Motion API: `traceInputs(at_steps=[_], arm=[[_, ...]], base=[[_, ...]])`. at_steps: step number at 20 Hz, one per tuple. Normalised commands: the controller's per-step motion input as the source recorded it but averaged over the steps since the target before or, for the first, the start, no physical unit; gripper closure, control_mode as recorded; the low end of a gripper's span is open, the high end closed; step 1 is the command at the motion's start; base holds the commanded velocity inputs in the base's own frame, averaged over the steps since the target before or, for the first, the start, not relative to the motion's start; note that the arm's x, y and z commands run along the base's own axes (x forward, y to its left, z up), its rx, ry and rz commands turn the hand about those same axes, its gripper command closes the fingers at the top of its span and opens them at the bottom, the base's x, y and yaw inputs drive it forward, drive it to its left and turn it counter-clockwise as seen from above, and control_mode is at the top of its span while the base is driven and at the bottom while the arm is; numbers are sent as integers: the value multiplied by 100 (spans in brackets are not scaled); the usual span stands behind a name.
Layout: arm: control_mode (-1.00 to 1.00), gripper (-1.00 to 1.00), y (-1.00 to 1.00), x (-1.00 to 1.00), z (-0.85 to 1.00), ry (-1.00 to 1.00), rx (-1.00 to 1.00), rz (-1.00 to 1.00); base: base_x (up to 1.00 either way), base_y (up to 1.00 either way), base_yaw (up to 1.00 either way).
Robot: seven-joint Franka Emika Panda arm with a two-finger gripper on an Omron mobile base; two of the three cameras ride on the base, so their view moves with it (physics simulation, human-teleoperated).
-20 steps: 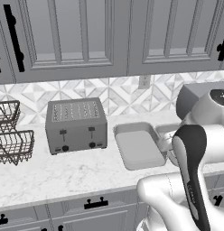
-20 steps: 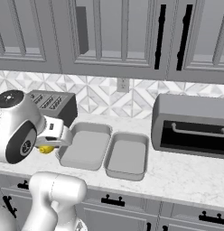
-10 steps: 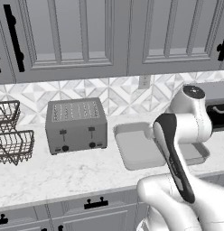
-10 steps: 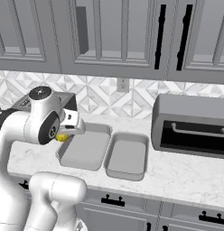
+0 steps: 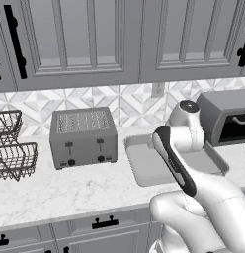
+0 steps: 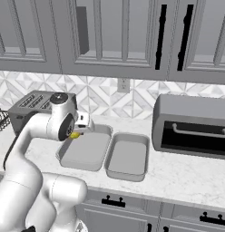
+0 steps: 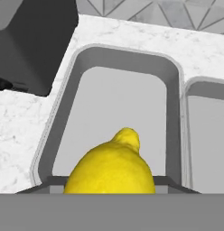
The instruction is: Place one lemon and one chicken drumstick in each tupperware on the nearby counter, to pack two identical lunches.
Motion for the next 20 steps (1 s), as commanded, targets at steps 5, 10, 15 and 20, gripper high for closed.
traceInputs(at_steps=[5, 10, 15, 20], arm=[[-100, 100, 0, 92, -47, 18, 0, 0], [-100, 100, 0, 79, -37, 19, 0, 0], [-100, 100, 0, 54, -47, 16, 0, 0], [-100, 100, -3, 34, -65, 11, 0, 0]], base=[[0, 0, 0], [0, 0, 0], [0, 0, 0], [0, 0, 0]])
